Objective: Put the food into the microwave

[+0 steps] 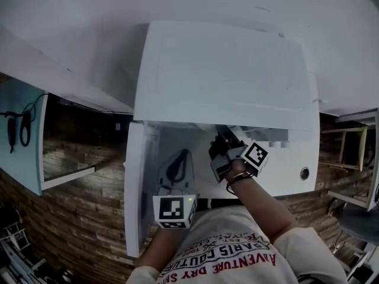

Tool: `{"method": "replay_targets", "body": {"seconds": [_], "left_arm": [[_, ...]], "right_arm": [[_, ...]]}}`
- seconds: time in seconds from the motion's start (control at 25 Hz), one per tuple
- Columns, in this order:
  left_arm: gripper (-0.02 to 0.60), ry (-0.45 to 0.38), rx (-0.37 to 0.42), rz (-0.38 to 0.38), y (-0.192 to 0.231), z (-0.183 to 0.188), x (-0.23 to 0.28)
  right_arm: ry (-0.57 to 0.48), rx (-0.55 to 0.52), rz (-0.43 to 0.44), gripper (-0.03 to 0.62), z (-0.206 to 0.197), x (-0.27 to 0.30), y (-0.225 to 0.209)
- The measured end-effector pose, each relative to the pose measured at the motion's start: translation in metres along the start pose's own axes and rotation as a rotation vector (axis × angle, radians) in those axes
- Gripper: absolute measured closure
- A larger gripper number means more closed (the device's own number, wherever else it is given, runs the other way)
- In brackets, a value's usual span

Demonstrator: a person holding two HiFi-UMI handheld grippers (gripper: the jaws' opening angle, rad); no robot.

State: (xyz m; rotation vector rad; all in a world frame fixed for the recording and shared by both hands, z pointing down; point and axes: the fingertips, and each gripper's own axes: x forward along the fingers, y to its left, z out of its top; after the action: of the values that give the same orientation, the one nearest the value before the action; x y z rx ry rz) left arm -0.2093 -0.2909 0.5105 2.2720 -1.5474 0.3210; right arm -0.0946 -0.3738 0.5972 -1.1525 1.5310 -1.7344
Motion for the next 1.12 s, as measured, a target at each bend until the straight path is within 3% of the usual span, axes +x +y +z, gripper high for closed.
{"method": "replay_targets", "body": {"seconds": [0.32, 0.76, 0.84, 0.92, 1.12], "left_arm": [[0.575, 0.022, -0.023, -0.05, -0.013, -0.006, 0.008], [0.575, 0.029, -0.028, -0.046, -0.009, -0.006, 0.005], [0.575, 0.03, -0.023, -0.053, -0.01, -0.006, 0.003], [0.575, 0.028, -0.02, -0.062, -0.012, -0.005, 0.001], [0.575, 0.016, -0.03, -0.072, -0.016, -0.002, -0.005]], "right_arm": [[-0.006, -0.073, -0.029, 0.55, 0.004, 0.022, 0.012], [0.025, -0.137, -0.053, 0.546, -0.001, 0.023, 0.018], [0.056, -0.177, -0.052, 0.513, -0.004, 0.023, 0.022], [0.094, -0.216, -0.061, 0.432, -0.007, 0.023, 0.025], [0.224, -0.358, -0.132, 0.387, -0.016, 0.018, 0.024]]}}
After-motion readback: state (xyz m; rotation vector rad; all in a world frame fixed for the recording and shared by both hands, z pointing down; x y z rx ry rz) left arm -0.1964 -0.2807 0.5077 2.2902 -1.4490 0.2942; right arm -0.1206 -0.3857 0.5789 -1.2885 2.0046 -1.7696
